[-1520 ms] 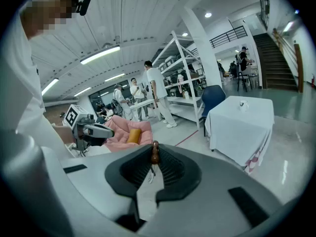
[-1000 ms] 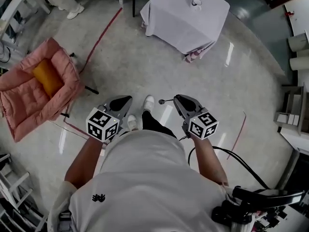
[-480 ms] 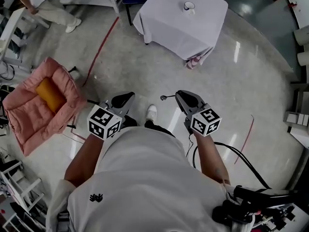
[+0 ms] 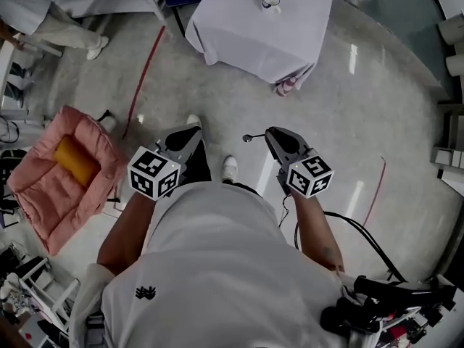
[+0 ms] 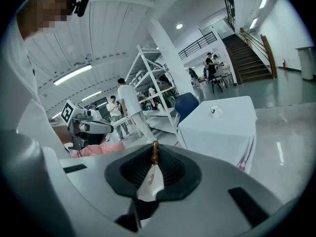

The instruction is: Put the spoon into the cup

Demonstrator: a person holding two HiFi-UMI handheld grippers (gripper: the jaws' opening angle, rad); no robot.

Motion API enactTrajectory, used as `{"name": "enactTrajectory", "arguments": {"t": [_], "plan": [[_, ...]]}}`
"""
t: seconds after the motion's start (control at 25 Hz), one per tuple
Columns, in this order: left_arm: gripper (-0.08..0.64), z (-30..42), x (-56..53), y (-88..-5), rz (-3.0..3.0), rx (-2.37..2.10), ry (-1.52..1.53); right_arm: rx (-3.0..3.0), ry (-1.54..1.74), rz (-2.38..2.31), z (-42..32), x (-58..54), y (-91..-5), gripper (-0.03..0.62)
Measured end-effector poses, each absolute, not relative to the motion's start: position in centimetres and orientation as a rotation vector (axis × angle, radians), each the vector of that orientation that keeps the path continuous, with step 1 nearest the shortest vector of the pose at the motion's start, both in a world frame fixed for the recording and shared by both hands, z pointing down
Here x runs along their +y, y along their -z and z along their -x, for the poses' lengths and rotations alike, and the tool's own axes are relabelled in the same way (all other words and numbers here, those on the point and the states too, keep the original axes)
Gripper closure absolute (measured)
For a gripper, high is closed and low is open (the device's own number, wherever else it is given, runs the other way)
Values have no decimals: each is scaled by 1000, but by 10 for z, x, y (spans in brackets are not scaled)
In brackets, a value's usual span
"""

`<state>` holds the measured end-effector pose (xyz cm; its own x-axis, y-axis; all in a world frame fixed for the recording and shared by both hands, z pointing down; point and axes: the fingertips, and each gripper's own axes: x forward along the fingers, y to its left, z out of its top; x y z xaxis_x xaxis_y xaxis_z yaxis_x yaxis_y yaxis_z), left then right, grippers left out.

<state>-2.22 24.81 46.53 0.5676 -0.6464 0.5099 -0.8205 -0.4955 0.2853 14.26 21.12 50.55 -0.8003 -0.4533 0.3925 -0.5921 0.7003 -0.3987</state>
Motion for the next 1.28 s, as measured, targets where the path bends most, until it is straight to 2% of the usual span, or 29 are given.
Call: {"name": "enactTrajectory", "arguments": {"t": [0.24, 0.8, 1.28], "plan": [[548, 51, 176, -471, -2340, -1102, -420, -2598, -745, -970, -132, 151, -504, 546], [548, 148, 39, -461, -2470, -949, -445, -2549, -744, -1202, -45, 31, -479, 546], [548, 160, -20, -466, -2467, -936, -424, -2510, -810, -1377, -62, -67, -477, 548]]}}
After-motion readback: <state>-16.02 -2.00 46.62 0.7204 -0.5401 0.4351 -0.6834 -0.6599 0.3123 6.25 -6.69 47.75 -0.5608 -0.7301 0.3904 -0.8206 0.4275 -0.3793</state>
